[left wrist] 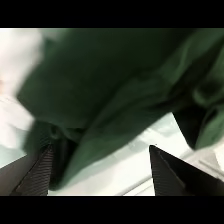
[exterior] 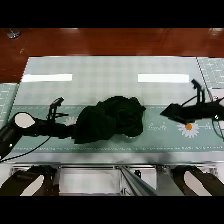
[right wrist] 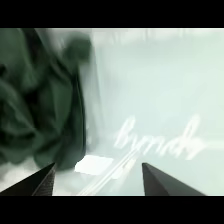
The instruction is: Fold the shirts.
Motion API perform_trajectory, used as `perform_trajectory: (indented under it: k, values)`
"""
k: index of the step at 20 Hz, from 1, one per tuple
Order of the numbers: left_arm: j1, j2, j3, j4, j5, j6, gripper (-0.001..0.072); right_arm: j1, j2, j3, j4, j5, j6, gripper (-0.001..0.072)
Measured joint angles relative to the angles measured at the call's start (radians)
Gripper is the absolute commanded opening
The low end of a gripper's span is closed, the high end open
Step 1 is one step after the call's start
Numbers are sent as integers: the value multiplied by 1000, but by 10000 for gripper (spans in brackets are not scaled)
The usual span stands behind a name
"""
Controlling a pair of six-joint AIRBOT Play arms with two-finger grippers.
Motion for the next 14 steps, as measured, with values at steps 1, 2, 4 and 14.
perform_trajectory:
  k: [1,2,4,14]
  values:
    - [-9,-13,-13,-30,9,24,700,15,8,-53,29,-20,-6,617]
    - [-21,-25,-23,-49,21,42,646,40,9,-90,51,-39,-8,616]
    - [-47,-52,-34,-77,41,67,32,113,-9,-137,111,-90,-8,616]
    - [-90,-102,26,-114,74,136,21,459,-295,-62,314,-262,5,34]
